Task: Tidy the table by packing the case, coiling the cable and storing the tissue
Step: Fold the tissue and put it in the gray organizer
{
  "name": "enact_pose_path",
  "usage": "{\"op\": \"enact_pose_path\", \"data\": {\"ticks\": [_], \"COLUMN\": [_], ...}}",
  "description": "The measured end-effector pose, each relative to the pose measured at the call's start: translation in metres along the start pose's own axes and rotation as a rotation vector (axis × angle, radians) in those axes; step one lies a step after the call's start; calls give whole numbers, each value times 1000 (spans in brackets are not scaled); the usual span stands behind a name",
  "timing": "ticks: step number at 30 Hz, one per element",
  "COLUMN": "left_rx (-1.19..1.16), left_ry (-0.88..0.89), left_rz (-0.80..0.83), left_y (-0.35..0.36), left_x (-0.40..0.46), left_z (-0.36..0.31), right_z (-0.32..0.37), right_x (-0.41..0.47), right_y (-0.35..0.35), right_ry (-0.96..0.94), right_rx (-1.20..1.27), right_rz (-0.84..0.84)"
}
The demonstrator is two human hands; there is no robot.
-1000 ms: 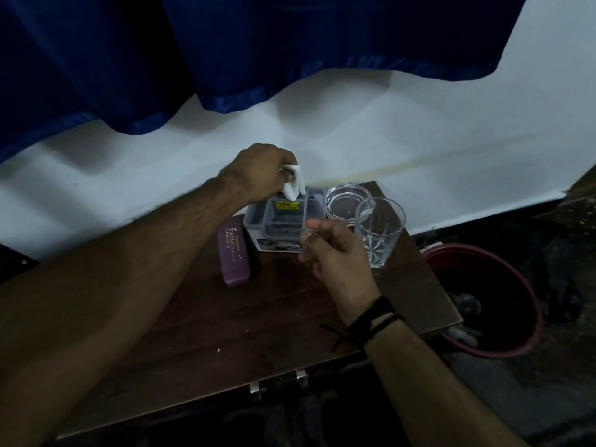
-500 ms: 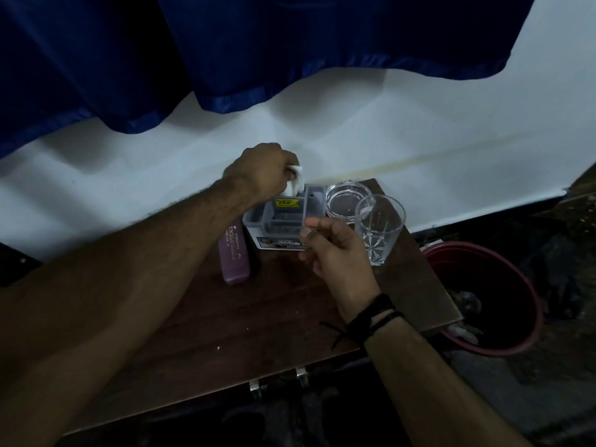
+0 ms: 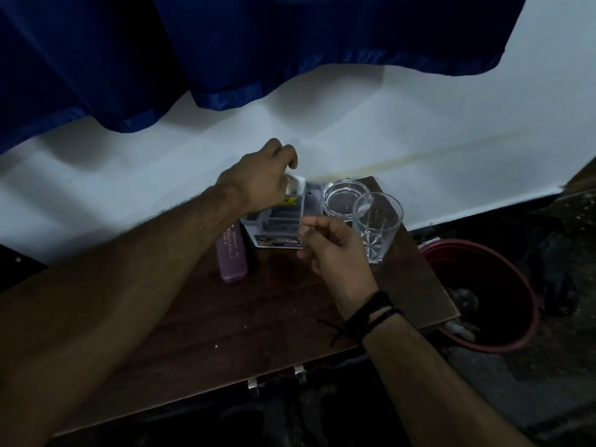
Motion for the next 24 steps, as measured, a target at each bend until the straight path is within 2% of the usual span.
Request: {"op": "enact_pose_path", "data": {"ticks": [4, 11, 24], "left_rx": [31, 85, 136], "left_ry": [5, -75, -88], "left_rz": [-18, 118, 80], "left_y": [2, 19, 19], "left_x": [-3, -2, -4], "left_z": [-2, 4, 1], "right_z": [0, 1, 1], "right_x": [0, -1, -1], "right_y": [0, 0, -2], "right_ry": [-5, 5, -4], "right_rx": [-17, -30, -44], "right_rz": [0, 0, -8]}}
Point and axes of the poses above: each hand's wrist, its own x-axis towards the middle knuckle, its own y-axis out of the palm, z = x × y, the point moved 6 cm from there along x, towards the middle knuckle, and after that the axes turned 8 degrees about -z, right-handed, at the moved point
